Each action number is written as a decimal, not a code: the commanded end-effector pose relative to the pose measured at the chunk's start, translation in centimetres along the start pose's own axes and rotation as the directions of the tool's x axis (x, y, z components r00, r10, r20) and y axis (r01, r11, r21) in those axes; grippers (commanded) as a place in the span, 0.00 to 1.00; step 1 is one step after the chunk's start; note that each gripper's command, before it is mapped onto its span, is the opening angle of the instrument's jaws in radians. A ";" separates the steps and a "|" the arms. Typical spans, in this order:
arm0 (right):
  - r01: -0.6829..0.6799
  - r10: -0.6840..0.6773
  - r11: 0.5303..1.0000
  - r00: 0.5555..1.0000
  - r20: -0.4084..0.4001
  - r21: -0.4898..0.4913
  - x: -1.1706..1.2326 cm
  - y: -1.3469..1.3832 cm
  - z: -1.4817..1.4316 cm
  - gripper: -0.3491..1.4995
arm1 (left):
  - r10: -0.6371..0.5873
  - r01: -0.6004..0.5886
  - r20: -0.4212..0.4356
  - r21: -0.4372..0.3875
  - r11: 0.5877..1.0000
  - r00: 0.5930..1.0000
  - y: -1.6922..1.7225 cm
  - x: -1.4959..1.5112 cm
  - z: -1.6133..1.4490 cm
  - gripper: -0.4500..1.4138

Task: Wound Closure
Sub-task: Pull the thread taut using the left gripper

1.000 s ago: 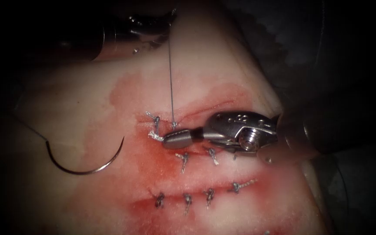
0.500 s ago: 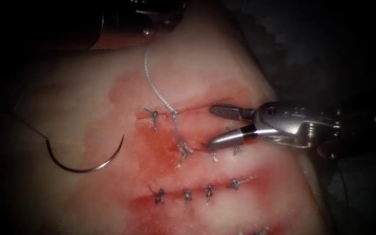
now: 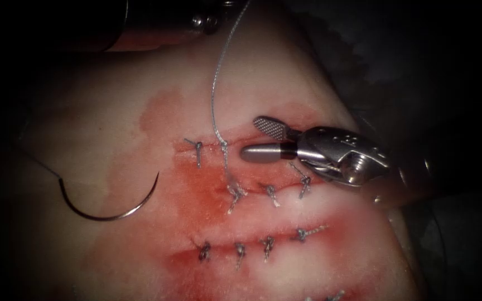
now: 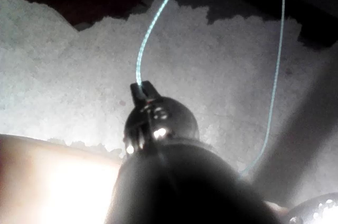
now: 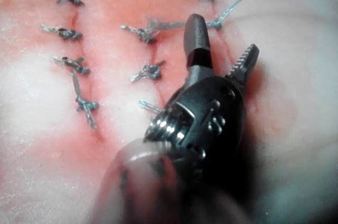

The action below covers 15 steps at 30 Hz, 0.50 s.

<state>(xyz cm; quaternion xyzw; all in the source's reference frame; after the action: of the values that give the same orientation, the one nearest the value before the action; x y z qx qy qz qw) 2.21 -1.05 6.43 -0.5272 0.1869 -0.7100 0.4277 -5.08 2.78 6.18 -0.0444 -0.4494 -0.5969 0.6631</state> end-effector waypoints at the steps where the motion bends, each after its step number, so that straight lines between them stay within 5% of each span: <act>1: -0.003 0.003 1.000 1.000 0.004 0.002 -0.01 0.04 0.17 0.83 | 0.001 -0.001 0.010 0.003 1.000 1.000 -0.02 -0.05 0.10 0.00; 15: 0.010 -0.011 1.000 1.000 0.008 0.014 -0.16 0.12 0.28 0.86 | -0.007 0.005 0.089 0.022 1.000 0.996 -0.15 -0.26 0.00 0.00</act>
<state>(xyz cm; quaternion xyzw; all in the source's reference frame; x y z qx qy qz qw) 2.45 -0.90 6.31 -0.5271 0.1755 -0.7130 0.4278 -5.11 2.84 5.92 -0.0605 -0.4832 -0.5919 0.6423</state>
